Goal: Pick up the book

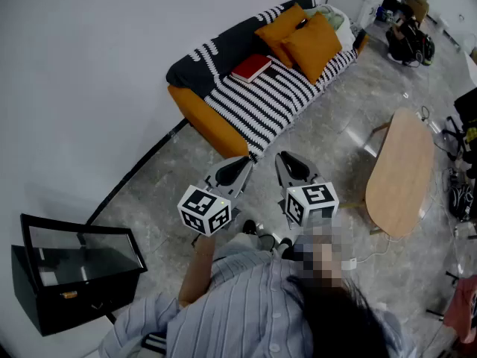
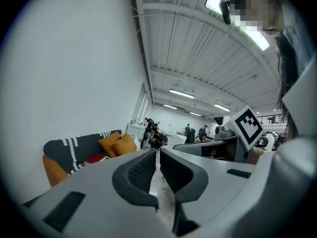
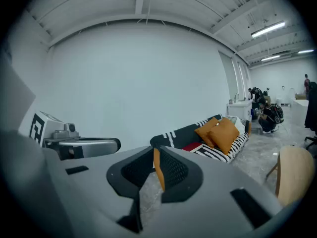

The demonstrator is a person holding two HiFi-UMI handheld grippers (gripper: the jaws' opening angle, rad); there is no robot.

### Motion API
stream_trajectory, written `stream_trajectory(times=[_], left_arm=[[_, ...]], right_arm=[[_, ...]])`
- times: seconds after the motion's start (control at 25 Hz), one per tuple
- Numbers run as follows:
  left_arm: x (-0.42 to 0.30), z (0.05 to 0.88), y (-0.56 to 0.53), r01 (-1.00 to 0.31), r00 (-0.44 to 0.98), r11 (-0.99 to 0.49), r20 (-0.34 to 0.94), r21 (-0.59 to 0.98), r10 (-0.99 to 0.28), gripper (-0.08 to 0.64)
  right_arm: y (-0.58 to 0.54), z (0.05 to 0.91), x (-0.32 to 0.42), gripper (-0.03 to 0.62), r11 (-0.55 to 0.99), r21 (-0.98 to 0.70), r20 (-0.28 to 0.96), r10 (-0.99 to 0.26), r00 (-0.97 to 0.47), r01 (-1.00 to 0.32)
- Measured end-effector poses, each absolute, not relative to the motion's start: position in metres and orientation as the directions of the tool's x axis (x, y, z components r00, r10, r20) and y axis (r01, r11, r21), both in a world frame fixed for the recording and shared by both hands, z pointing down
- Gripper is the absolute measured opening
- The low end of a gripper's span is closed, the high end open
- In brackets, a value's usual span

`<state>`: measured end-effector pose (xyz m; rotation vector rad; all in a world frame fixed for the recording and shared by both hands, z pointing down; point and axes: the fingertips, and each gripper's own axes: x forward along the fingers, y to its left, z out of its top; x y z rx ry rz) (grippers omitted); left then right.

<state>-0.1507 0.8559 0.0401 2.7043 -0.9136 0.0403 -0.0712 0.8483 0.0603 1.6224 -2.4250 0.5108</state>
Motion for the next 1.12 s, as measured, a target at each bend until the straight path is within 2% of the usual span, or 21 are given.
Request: stream_trajectory(times=[0.52,1.12], left_arm=[[-0.167,0.048,0.817,-0.570,0.820,-0.776,0.120,0.269,-0.560,0.014],[-0.176,0.083,0.805,-0.552,0.833,-0.765,0.187,0.331,-0.520,0.014]], right_arm=[[0.816,0.065,-0.085,0.051,0.300,-0.215,0.319,-0.878,-0.358,-0.929],[0.811,0.092,-0.093,0.051,0.271,-0.222,0.390,-0.856,-0.341,-0.936]])
